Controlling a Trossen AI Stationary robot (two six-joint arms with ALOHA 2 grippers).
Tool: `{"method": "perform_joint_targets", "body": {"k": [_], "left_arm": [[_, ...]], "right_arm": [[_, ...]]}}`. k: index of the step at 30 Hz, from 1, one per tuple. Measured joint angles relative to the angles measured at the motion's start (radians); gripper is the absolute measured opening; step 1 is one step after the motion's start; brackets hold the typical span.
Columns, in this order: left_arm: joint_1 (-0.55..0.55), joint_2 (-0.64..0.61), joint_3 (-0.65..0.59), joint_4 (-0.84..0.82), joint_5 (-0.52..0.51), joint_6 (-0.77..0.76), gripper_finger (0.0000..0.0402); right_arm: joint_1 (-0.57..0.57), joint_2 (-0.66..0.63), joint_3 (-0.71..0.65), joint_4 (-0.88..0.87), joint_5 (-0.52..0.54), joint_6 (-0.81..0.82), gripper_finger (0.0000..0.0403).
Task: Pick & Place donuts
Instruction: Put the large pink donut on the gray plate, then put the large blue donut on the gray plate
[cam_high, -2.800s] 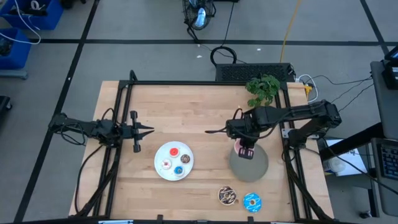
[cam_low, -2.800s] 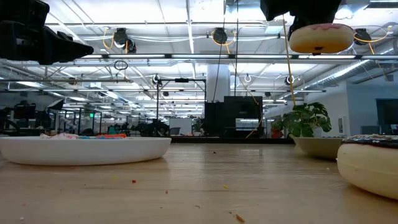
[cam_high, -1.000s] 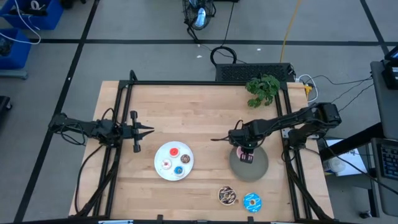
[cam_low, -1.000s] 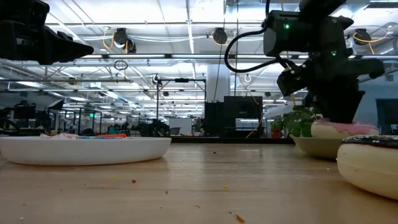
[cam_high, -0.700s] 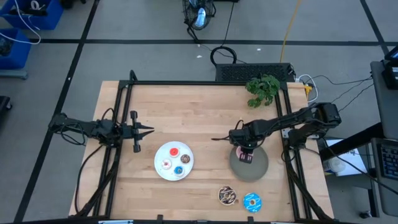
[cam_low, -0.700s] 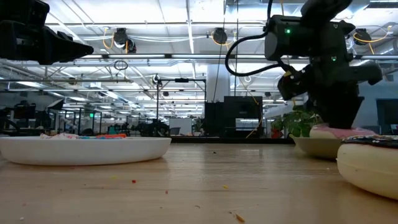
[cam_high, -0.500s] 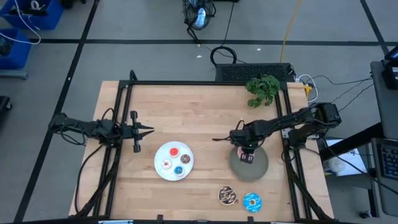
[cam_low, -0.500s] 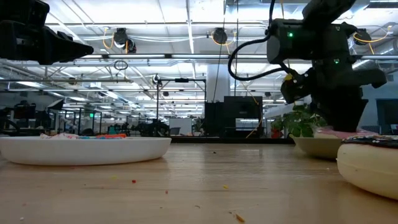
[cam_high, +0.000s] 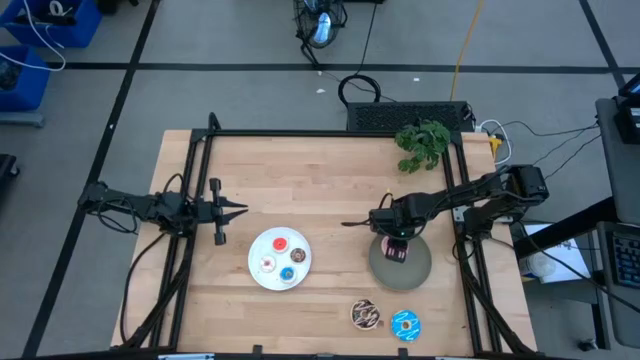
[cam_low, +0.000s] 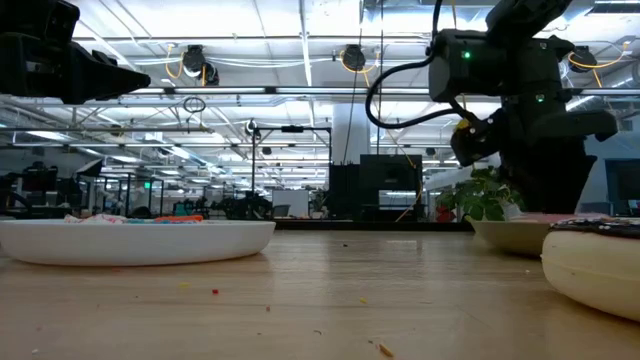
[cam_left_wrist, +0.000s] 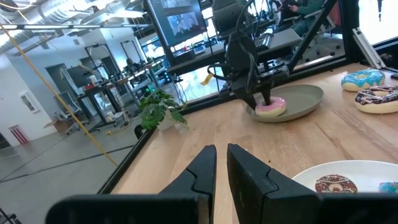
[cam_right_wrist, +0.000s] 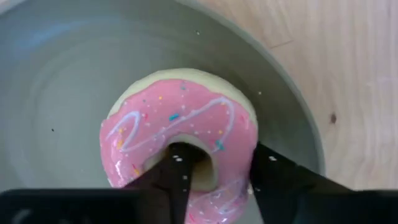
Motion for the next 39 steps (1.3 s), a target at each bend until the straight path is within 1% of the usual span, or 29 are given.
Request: {"method": "perform_joint_targets", "body": {"k": [4, 7, 9, 11, 15, 19, 22, 24, 27, 32, 35, 36, 39], "left_arm": [[0.000, 0.000, 0.000, 0.000, 0.000, 0.001, 0.0047], [0.000, 0.000, 0.000, 0.000, 0.000, 0.001, 0.0047], [0.000, 0.000, 0.000, 0.000, 0.000, 0.001, 0.0047], [0.000, 0.000, 0.000, 0.000, 0.000, 0.001, 0.0047], [0.000, 0.000, 0.000, 0.000, 0.000, 0.001, 0.0047], [0.000, 0.000, 0.000, 0.000, 0.000, 0.001, 0.0047], [0.000, 0.000, 0.000, 0.000, 0.000, 0.001, 0.0047], [0.000, 0.000, 0.000, 0.000, 0.000, 0.000, 0.0047], [0.000, 0.000, 0.000, 0.000, 0.000, -0.001, 0.0047], [0.000, 0.000, 0.000, 0.000, 0.000, -0.004, 0.0047], [0.000, 0.000, 0.000, 0.000, 0.000, -0.013, 0.0047], [0.000, 0.000, 0.000, 0.000, 0.000, -0.013, 0.0047], [0.000, 0.000, 0.000, 0.000, 0.000, -0.013, 0.0047]], "right_arm": [[0.000, 0.000, 0.013, -0.025, 0.003, 0.002, 0.0195], [0.000, 0.000, 0.036, -0.050, 0.032, 0.001, 0.0216], [0.000, 0.000, 0.061, -0.080, 0.058, -0.007, 0.0222], [0.000, 0.000, 0.087, -0.115, 0.060, -0.027, 0.0223], [0.000, 0.000, 0.156, -0.211, 0.056, -0.027, 0.0214], [0.011, -0.001, 0.231, -0.304, 0.062, -0.007, 0.0199], [0.047, -0.001, 0.268, -0.336, 0.103, 0.000, 0.0180], [0.073, -0.001, 0.283, -0.338, 0.109, 0.001, 0.0163], [0.112, -0.001, 0.291, -0.331, 0.105, 0.012, 0.0130], [0.165, -0.001, 0.294, -0.332, 0.102, 0.025, 0.0063], [0.181, -0.001, 0.294, -0.331, 0.096, 0.023, 0.0018], [0.182, -0.001, 0.294, -0.331, 0.083, 0.018, 0.0010], [0.181, -0.001, 0.294, -0.331, 0.077, 0.017, 0.0010]]}}
